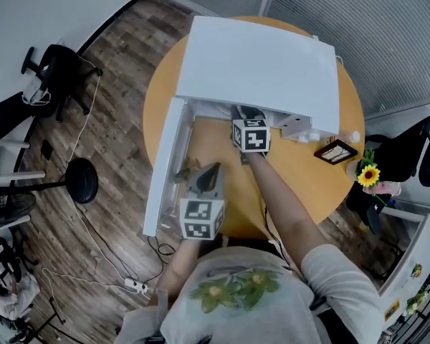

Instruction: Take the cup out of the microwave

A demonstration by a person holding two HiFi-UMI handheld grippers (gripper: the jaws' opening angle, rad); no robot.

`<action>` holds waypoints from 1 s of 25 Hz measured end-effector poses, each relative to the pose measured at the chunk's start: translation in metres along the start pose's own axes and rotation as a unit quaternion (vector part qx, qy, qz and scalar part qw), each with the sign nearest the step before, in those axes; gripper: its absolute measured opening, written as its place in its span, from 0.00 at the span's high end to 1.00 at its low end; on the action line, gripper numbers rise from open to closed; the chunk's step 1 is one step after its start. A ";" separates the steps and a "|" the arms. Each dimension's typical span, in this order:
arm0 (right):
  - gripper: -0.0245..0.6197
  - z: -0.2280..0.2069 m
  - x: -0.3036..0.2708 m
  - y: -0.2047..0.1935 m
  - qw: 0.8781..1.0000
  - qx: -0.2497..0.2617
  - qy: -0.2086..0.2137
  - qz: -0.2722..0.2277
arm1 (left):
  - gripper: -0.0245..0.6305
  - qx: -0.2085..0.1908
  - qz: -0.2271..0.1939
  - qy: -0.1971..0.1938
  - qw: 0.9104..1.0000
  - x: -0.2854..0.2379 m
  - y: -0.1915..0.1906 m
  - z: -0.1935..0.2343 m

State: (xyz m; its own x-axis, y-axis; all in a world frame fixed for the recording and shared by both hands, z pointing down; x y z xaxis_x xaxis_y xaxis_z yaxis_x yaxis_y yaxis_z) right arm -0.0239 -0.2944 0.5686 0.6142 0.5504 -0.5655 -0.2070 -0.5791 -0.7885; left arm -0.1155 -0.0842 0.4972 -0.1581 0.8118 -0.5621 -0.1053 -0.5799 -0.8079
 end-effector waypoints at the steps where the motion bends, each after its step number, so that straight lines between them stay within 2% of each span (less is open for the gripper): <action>1: 0.81 0.000 0.000 0.000 1.000 0.002 0.000 0.003 | 0.96 0.000 0.000 0.000 1.000 0.000 0.000 0.000; 3: 0.85 0.000 -0.001 0.000 1.000 0.006 0.000 0.007 | 0.96 -0.003 0.004 0.002 1.000 -0.001 0.000 0.001; 11: 0.86 0.003 -0.001 0.000 0.998 0.055 0.002 0.025 | 0.96 -0.004 0.006 0.001 1.000 -0.003 -0.003 0.003; 18: 0.87 0.004 0.009 0.000 0.996 0.083 -0.001 0.011 | 0.96 -0.007 0.011 -0.002 1.000 -0.004 -0.006 0.002; 25: 0.87 0.009 0.022 0.003 0.996 0.091 0.009 0.003 | 0.96 -0.009 -0.002 -0.007 1.000 0.003 0.003 -0.001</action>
State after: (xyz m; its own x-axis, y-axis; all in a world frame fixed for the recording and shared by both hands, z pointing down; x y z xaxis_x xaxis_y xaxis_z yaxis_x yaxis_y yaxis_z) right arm -0.0184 -0.2787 0.5514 0.6263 0.5354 -0.5666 -0.3440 -0.4624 -0.8172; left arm -0.1149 -0.0833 0.4932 -0.1719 0.8135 -0.5555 -0.0885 -0.5744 -0.8138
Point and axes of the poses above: the fingertips, and each gripper's own axes: x backward along the fingers, z to its left, y out of its top, the point moved 9 cm from there along x, backward along the fingers, and after that the axes turned 8 degrees about y, right-handed, at the moved point
